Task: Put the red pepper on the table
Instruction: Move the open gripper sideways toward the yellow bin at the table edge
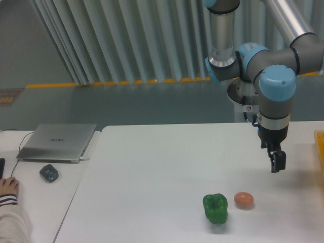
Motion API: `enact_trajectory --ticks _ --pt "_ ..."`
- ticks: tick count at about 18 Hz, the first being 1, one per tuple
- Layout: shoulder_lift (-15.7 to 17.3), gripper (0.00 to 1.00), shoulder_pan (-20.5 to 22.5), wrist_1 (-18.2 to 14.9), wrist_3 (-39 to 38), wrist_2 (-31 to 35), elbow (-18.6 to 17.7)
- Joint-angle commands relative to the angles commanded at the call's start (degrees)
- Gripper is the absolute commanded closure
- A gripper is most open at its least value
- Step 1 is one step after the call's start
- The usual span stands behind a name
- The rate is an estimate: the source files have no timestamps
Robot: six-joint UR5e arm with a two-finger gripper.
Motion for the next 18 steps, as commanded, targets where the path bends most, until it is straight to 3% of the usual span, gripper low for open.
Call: enact_trajectory --ticks 6,9,11,15,18 --pt "0.0 0.00 0.2 0.8 -0.3 -0.8 -1.1" --pt "1.2 0.00 1.0 6.8 -1.6 -0.7 -5.3" --pt "1.9 0.00 1.8 7.7 -1.3 -1.0 -6.9" --pt "2.2 0.00 4.1 7.9 -1.9 -9.3 -7.8" --pt "2.8 0.00 6.2 9.5 -2.3 -9.7 -7.8"
